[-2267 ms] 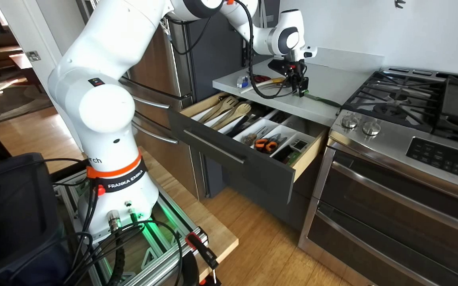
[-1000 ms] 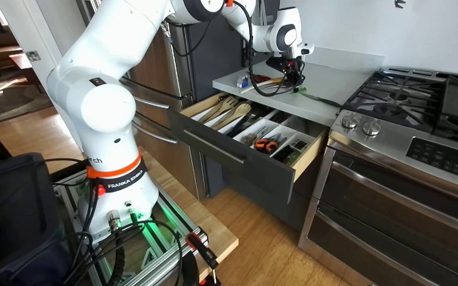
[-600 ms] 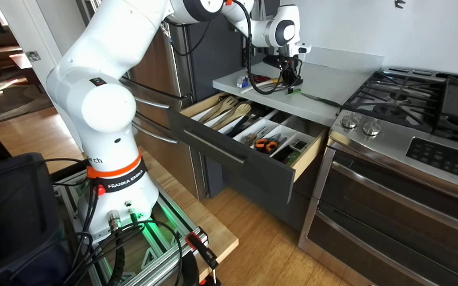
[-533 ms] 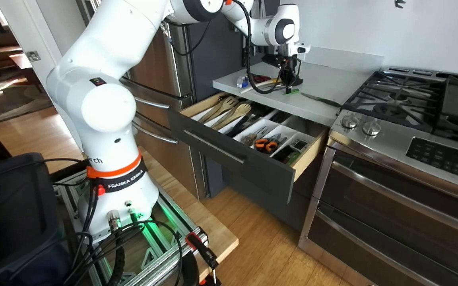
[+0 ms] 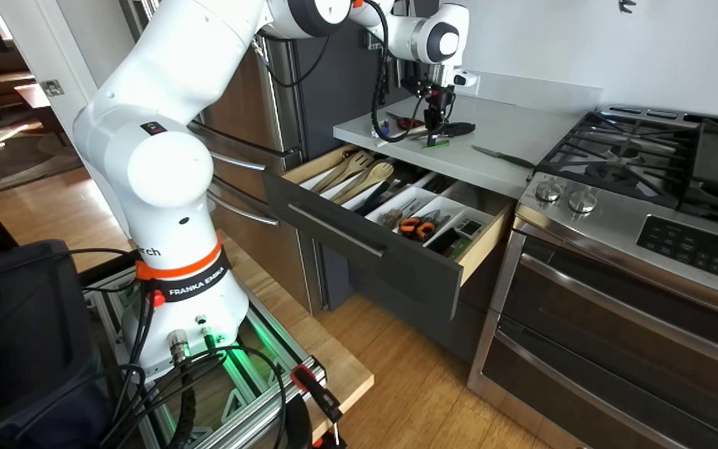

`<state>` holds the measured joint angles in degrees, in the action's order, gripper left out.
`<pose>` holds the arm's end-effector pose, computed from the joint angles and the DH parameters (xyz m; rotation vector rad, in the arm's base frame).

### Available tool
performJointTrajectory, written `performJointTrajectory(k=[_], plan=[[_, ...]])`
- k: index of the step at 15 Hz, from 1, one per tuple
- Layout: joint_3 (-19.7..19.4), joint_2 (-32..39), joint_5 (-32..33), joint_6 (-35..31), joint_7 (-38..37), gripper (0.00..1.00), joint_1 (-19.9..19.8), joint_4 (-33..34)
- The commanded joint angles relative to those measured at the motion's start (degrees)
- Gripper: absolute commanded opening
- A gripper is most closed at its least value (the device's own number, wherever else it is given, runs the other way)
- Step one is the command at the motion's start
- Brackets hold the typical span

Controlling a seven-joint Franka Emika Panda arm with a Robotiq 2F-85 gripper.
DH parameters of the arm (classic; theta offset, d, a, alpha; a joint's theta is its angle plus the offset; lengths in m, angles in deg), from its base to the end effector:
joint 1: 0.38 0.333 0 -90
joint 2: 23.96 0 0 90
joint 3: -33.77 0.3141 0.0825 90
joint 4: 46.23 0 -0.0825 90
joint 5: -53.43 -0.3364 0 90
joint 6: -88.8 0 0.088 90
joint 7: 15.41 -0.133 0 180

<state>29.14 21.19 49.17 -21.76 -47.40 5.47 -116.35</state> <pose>0.6964 0.0358 0.2883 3.0111 -0.8406 -0.1242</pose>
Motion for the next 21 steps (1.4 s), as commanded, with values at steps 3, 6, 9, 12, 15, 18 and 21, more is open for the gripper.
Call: performJointTrajectory(k=[3, 6, 9, 12, 15, 18, 21], plan=[[-0.73, 4.39, -3.58, 0.63, -14.21, 0.00, -1.31, 6.51], [-0.26, 5.52, -4.82, 0.09, -21.18, 0.00, -2.42, 8.59], [0.17, 4.04, -3.39, 0.39, -18.99, 0.01, -2.36, 7.07], [0.35, 4.18, -3.69, 0.40, -19.32, 0.01, -2.59, 7.53], [0.49, 3.46, -3.30, 0.33, -18.31, 0.00, -2.46, 6.64], [1.08, 0.33, -2.45, -2.77, -12.57, 0.00, -2.24, 3.40], [1.52, -2.97, -2.36, -4.37, -5.96, 0.00, -2.28, 0.78]])
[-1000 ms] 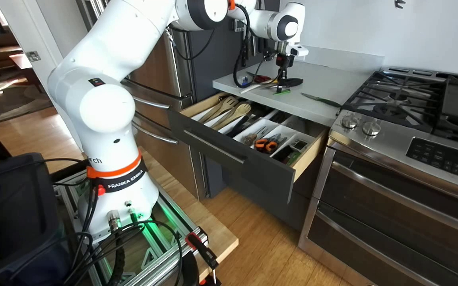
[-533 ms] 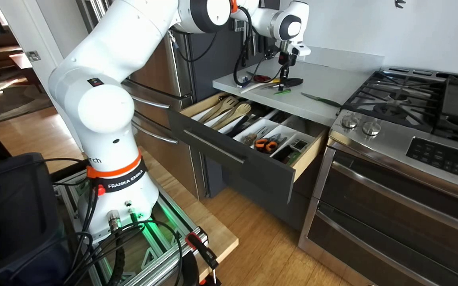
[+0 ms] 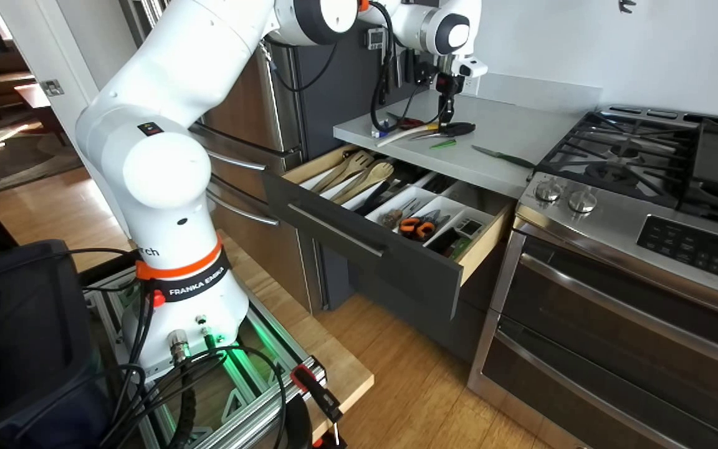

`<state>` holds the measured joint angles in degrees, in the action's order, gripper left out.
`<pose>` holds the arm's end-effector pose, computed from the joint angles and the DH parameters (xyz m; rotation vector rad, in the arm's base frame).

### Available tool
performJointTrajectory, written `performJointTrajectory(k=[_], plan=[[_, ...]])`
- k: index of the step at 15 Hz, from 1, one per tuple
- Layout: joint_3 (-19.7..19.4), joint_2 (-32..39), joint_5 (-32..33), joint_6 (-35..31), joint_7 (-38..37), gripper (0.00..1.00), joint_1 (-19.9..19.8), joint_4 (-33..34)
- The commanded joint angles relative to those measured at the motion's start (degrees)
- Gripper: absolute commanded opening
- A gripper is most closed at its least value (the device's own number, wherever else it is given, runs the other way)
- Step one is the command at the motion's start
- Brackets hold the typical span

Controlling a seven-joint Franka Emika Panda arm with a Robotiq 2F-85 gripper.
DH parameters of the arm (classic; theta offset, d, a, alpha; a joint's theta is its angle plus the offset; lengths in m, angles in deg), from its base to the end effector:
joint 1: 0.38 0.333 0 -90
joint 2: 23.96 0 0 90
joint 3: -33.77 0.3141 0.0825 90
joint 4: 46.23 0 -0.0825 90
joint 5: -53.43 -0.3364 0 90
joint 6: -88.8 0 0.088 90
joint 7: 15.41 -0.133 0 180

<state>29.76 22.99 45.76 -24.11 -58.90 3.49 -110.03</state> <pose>0.7226 0.0252 0.3165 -2.8243 1.1742 -0.0143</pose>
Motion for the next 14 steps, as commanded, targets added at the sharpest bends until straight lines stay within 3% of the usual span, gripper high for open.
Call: performJointTrajectory(k=[1, 6, 7, 10, 14], plan=[[0.98, -4.76, 1.16, -2.31, 8.04, 0.00, -0.49, -5.34], [1.56, -3.17, 1.16, -2.74, 20.80, 0.00, -1.22, -5.30], [0.54, -2.95, 0.79, -0.59, 16.77, 0.01, -0.57, -2.87], [0.89, -2.51, 0.85, -1.55, 19.62, 0.01, -0.71, -3.75], [-0.13, -1.94, 0.53, -4.49, 15.12, 0.41, -0.19, -3.43]])
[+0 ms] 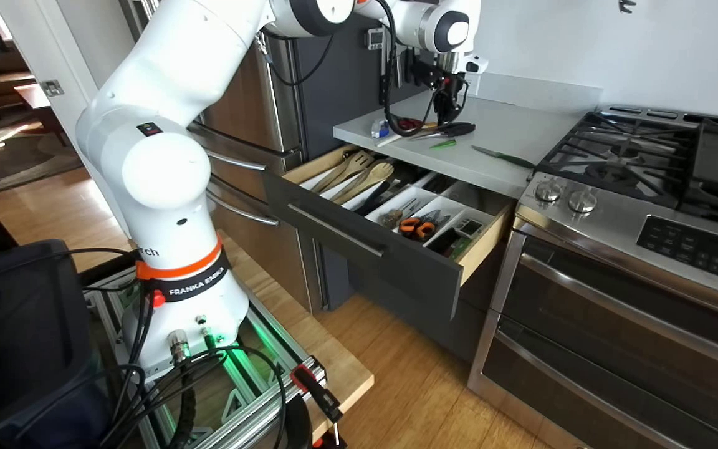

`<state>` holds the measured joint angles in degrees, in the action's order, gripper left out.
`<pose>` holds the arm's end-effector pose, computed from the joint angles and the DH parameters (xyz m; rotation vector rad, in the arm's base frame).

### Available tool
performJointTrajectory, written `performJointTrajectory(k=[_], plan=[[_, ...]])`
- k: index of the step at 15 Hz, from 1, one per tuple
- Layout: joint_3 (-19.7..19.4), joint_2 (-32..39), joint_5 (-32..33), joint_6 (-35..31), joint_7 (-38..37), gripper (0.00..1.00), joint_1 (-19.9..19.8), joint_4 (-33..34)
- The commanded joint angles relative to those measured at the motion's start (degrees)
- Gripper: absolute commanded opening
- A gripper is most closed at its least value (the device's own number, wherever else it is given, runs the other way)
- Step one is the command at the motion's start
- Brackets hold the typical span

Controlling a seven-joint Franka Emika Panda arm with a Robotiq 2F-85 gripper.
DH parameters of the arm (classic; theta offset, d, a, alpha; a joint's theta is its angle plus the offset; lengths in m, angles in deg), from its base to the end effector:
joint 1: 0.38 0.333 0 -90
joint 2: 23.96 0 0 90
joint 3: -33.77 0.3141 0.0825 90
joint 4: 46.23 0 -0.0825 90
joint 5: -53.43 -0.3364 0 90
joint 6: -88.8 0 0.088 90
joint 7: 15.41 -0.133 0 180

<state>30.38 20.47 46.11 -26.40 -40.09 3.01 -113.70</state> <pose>0.7172 0.0223 0.3237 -2.9722 0.7017 -0.0628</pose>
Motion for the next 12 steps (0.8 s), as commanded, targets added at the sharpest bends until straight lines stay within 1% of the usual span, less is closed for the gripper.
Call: performJointTrajectory(k=[1, 4, 5, 6, 8, 10, 12], plan=[[-1.31, 0.65, 0.71, -1.90, -5.47, 0.47, 0.64, 0.18], [-2.38, 1.46, 1.35, -3.43, -9.85, 0.71, 1.51, 0.09], [-2.79, 1.79, 1.86, -4.59, -11.43, 0.78, 2.08, -0.10], [-3.13, 2.16, 2.40, -5.64, -12.99, 0.87, 2.60, -0.13], [-4.11, 2.98, 4.60, -7.24, -15.64, 1.00, 3.83, 0.10], [-4.96, 3.82, 6.88, -8.26, -18.12, 1.00, 4.84, 0.35], [-5.34, 4.37, 8.59, -7.66, -20.09, 1.00, 5.47, 0.51]])
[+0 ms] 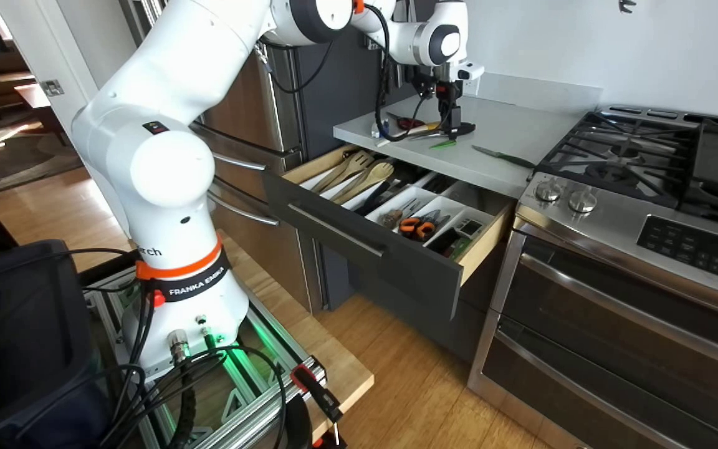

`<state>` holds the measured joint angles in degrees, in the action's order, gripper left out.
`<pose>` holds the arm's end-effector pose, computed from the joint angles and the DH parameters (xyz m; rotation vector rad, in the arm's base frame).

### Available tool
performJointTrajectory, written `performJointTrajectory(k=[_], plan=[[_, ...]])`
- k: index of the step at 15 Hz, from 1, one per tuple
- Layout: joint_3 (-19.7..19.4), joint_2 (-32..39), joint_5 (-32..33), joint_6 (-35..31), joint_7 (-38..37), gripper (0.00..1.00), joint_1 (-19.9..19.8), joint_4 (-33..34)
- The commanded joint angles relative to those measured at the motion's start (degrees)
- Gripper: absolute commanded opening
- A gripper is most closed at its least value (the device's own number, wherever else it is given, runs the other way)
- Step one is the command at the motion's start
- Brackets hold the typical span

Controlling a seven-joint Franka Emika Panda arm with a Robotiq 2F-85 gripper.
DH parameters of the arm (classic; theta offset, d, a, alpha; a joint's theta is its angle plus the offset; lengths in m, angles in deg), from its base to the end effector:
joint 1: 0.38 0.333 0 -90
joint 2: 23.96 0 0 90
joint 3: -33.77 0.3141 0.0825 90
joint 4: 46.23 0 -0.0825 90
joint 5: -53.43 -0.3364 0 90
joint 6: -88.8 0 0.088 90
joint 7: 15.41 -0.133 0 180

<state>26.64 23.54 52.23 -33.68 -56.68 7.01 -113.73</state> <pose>0.7311 0.0310 0.2994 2.9370 -1.0381 0.2377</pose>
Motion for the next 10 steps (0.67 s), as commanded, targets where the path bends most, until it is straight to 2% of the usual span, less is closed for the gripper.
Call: performJointTrajectory(k=[1, 10], plan=[[-1.55, 1.56, 2.98, 0.05, -4.12, 1.00, 1.60, 0.64], [-1.01, 2.26, 3.66, 1.56, -5.52, 0.98, 0.82, 1.35]])
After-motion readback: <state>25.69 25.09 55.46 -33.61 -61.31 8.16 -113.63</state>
